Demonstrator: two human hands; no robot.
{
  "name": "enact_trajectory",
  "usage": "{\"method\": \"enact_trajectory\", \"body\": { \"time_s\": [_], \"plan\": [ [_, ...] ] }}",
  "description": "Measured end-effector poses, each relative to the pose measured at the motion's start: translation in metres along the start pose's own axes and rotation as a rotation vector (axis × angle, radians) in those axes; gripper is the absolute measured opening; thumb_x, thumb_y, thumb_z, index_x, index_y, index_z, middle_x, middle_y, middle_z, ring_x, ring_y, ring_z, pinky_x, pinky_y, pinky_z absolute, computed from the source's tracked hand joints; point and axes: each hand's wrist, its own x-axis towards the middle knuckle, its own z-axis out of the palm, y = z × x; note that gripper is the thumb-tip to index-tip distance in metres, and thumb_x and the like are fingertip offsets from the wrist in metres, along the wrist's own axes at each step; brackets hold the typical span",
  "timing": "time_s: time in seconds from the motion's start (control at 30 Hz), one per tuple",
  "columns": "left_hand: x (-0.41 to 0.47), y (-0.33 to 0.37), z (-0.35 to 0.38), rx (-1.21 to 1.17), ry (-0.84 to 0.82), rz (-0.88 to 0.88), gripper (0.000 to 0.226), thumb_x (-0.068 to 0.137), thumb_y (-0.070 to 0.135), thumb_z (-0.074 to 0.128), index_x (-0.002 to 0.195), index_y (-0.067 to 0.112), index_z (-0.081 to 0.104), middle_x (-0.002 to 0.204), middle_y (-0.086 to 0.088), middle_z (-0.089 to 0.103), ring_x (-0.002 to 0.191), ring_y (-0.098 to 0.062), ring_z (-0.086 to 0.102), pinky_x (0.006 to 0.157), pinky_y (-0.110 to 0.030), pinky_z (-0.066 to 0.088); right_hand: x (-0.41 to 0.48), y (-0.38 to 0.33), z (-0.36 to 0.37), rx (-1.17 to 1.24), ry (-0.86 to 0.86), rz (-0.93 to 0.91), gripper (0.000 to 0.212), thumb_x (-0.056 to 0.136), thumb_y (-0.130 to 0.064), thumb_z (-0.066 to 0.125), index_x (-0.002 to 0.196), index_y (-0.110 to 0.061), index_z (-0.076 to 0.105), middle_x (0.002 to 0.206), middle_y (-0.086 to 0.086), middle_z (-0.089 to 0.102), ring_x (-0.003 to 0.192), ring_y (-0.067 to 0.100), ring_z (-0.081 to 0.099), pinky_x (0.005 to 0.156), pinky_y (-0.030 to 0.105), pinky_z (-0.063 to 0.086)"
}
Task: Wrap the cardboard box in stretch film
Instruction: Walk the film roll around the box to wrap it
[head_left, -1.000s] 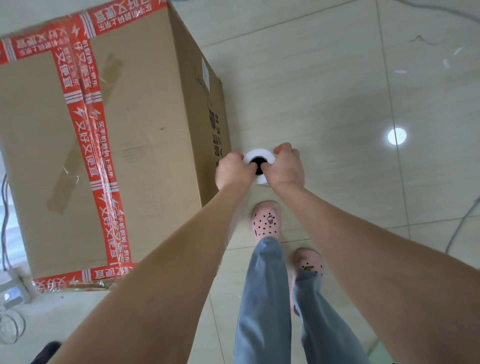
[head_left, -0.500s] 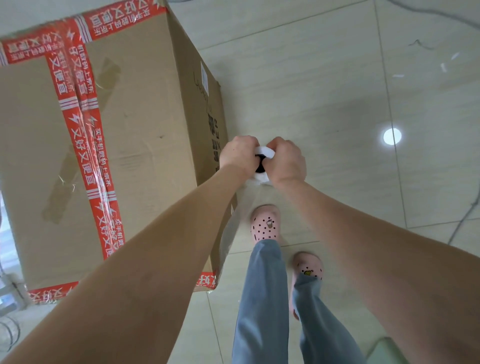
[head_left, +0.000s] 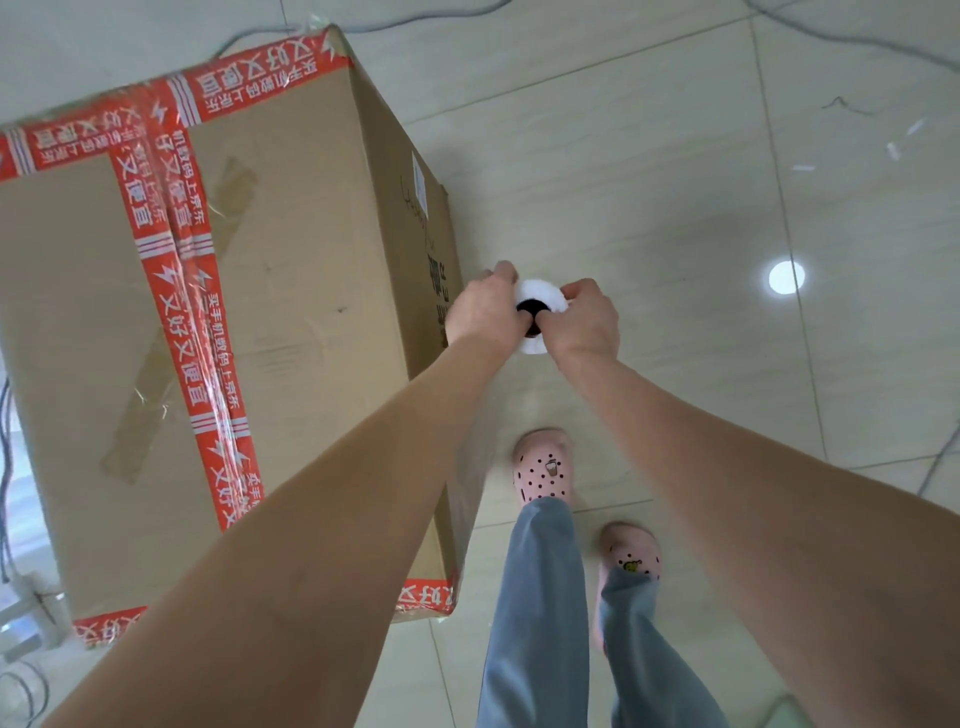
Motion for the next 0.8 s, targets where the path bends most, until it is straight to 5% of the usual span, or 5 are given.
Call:
{"method": "enact_trajectory", "body": {
  "time_s": [0.2,0.43,0.6,0.7,0.8],
  "plan": [
    [0.024,0.018,-0.016,0.169,-0.042,0.106,0.025,0.086,0.009,0.049,0.105,0.012,0.064,0.092,-0.006,0.064,0.083,-0.026,0.063,0.061,-0.030,0.046,0.013,-0.014,-0.013,-0.085,0.027,-0.061,0.023,0.085,-0.012,0.051,0.107,-0.018,0.055,0.111,0.002,0.059,0.092,0.025,0.057,0.072,0.030,0.043],
    [0.035,0.007,-0.019,-0.382,0.069,-0.206,0.011,0.082,0.020,0.058,0.086,0.011,0.053,0.075,0.001,0.054,0.064,-0.017,0.052,0.051,-0.024,0.040,0.027,-0.050,-0.020,-0.199,0.053,-0.376,0.036,0.085,-0.004,0.047,0.118,-0.017,0.057,0.120,0.003,0.055,0.103,0.023,0.056,0.077,0.029,0.041],
    [0.040,0.002,-0.020,-0.670,0.070,-0.443,0.020,0.084,0.027,0.061,0.087,0.008,0.054,0.089,-0.008,0.064,0.079,-0.027,0.066,0.068,-0.031,0.053,0.034,-0.062,-0.014,-0.075,0.005,-0.094,0.043,0.086,-0.025,0.060,0.127,-0.017,0.050,0.126,0.004,0.054,0.110,0.023,0.057,0.078,0.026,0.039],
    [0.043,0.002,-0.028,-0.545,-0.084,-0.391,0.025,0.087,0.032,0.060,0.090,0.007,0.055,0.085,-0.007,0.062,0.070,-0.021,0.059,0.059,-0.026,0.047,0.037,-0.063,-0.013,-0.038,0.007,-0.029,0.032,0.085,-0.021,0.059,0.116,-0.014,0.055,0.116,0.008,0.062,0.106,0.026,0.059,0.081,0.029,0.044],
    [0.048,0.007,-0.040,-0.357,-0.055,-0.239,0.025,0.087,0.024,0.060,0.105,0.008,0.054,0.092,-0.005,0.059,0.079,-0.022,0.057,0.061,-0.028,0.046,0.038,-0.064,-0.013,0.001,0.005,0.010,0.027,0.085,-0.015,0.059,0.112,-0.013,0.055,0.112,0.008,0.062,0.097,0.025,0.060,0.074,0.027,0.043]
  ]
}}
